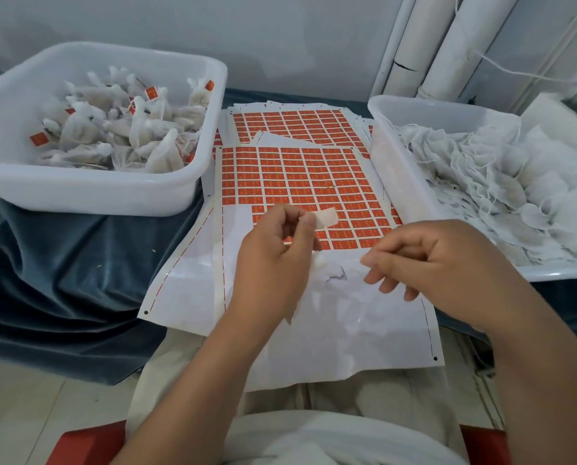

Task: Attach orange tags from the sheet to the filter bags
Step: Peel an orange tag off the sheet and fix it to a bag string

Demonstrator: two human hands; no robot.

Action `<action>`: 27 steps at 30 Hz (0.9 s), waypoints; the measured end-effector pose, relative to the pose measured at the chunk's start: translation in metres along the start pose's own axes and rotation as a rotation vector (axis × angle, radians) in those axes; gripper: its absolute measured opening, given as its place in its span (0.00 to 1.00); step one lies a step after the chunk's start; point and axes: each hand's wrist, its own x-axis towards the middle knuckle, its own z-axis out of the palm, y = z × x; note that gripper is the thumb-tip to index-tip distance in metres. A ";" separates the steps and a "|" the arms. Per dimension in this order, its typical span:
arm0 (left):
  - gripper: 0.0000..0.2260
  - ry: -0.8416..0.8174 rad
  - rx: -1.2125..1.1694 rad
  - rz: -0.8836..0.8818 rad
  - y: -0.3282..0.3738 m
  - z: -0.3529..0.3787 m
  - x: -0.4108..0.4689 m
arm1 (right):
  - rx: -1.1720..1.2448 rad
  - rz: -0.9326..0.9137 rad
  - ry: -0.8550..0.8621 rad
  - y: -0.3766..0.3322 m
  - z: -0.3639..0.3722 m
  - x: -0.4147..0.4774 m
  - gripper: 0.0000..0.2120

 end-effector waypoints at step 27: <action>0.05 -0.576 0.022 0.261 0.028 -0.022 -0.014 | -0.556 -0.289 0.102 -0.012 -0.003 -0.009 0.09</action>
